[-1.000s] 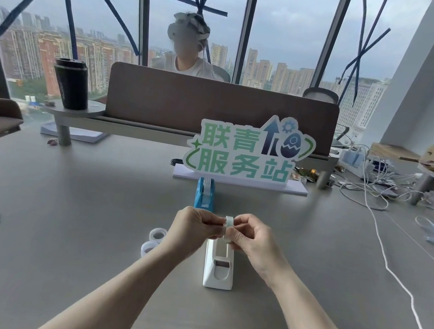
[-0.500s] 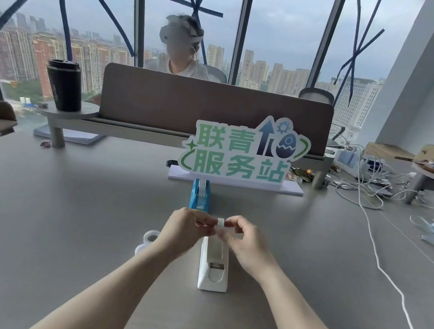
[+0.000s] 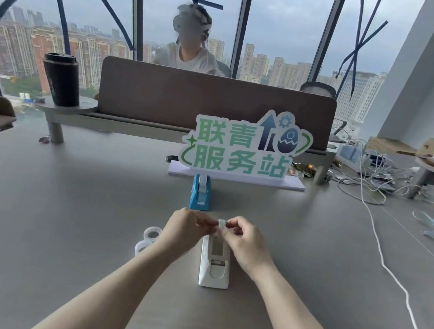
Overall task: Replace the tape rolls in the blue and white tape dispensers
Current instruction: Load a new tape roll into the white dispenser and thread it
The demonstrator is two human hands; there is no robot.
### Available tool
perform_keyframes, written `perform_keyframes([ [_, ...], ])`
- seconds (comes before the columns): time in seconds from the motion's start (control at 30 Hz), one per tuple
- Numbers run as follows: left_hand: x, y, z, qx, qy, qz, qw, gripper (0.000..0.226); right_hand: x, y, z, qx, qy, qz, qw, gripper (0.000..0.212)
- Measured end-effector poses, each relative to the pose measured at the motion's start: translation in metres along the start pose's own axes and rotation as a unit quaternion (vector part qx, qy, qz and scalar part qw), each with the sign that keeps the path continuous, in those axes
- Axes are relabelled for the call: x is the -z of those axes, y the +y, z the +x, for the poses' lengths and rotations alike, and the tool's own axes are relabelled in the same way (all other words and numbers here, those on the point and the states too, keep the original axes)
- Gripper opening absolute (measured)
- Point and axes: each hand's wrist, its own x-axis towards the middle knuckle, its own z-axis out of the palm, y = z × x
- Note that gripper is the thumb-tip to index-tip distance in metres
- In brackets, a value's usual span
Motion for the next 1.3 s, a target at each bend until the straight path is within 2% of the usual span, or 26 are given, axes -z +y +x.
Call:
perform_keyframes([
  [0.3, -0.001, 0.0, -0.001, 0.003, 0.005, -0.012, 1.0, 0.019, 0.003, -0.009, -0.007, 0.018, 0.009, -0.038, 0.999, 0.015],
  [0.47, 0.0, 0.001, 0.003, 0.03, -0.005, -0.036, 0.999, 0.016, 0.005, -0.003, -0.009, 0.02, 0.004, -0.006, 1.0, 0.011],
  [0.73, -0.001, 0.001, -0.007, -0.017, 0.0, -0.016, 1.0, 0.015, 0.005, 0.004, -0.008, 0.04, 0.009, -0.012, 0.999, 0.01],
  [1.1, -0.003, -0.002, -0.009, 0.001, -0.003, -0.015, 1.0, 0.017, 0.013, 0.005, -0.015, 0.045, 0.001, -0.013, 0.999, 0.007],
  [1.3, -0.004, -0.001, -0.01, 0.003, -0.003, -0.011, 1.0, 0.019, 0.019, 0.01, -0.022, 0.077, -0.031, -0.101, 0.991, 0.029],
])
